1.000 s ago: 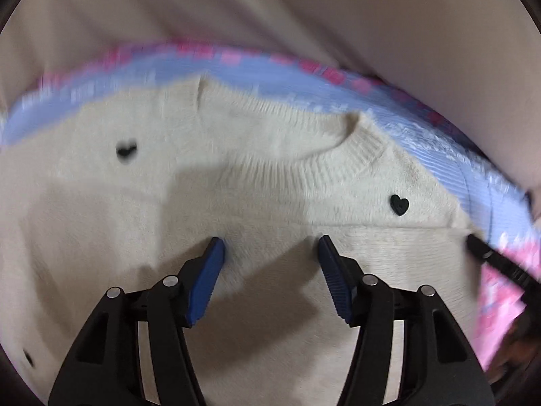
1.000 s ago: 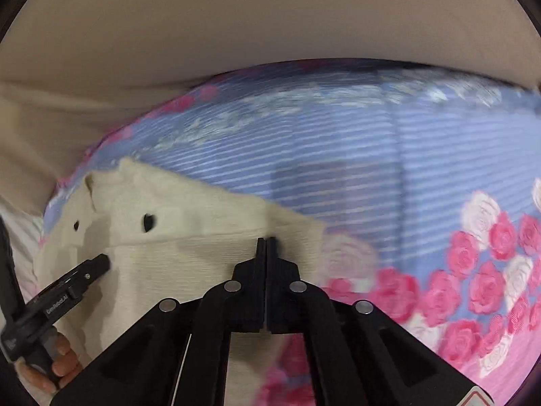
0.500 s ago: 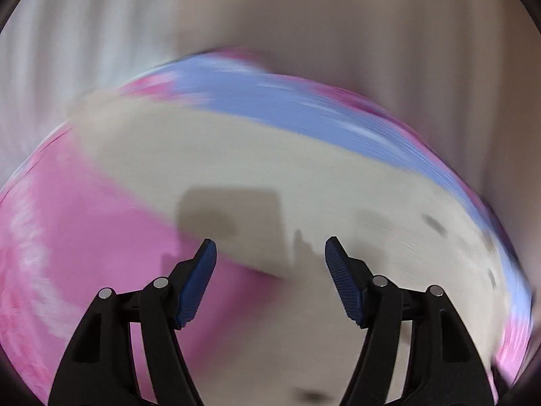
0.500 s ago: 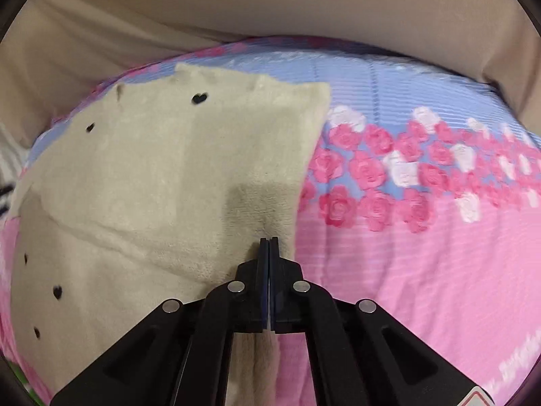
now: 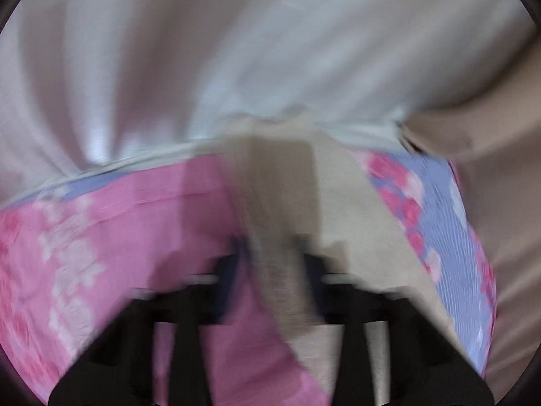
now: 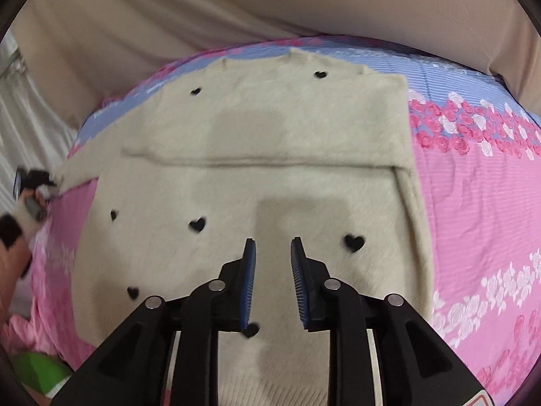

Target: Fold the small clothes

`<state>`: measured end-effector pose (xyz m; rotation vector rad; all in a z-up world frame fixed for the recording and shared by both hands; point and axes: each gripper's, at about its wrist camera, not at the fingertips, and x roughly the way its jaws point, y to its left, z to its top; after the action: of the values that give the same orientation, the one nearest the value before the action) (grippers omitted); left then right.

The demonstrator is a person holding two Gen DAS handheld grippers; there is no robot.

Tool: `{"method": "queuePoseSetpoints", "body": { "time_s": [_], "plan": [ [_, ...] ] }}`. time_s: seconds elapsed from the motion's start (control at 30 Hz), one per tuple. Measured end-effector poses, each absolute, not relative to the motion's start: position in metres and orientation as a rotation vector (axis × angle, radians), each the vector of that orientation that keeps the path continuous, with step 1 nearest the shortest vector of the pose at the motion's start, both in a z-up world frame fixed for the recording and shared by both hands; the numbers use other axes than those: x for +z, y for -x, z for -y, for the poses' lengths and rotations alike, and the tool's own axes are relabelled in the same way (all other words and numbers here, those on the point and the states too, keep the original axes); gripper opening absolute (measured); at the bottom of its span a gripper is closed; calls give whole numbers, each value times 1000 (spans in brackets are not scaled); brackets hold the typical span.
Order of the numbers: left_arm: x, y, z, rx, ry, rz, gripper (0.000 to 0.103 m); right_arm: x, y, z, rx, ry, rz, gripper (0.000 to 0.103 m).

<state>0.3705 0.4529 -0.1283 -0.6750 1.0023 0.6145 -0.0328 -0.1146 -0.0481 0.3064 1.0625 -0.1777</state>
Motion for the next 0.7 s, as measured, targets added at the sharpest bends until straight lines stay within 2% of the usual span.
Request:
{"method": "queuePoseSetpoints", "body": {
  "time_s": [0.07, 0.23, 0.43, 0.57, 0.7],
  "plan": [
    [-114, -381, -437, 594, 624, -954, 7, -52, 32, 114, -179, -311, -1060, 28],
    [-28, -393, -343, 355, 485, -782, 6, -55, 29, 114, -175, -342, -1056, 29],
    [81, -368, -143, -101, 382, -647, 6, -47, 34, 127, -158, -392, -998, 29],
    [83, -342, -9, -351, 309, -693, 7, -48, 50, 150, -185, -439, -969, 29],
    [9, -319, 108, -464, 240, -899, 12, -59, 79, 185, -232, -502, -963, 30]
  ]
}}
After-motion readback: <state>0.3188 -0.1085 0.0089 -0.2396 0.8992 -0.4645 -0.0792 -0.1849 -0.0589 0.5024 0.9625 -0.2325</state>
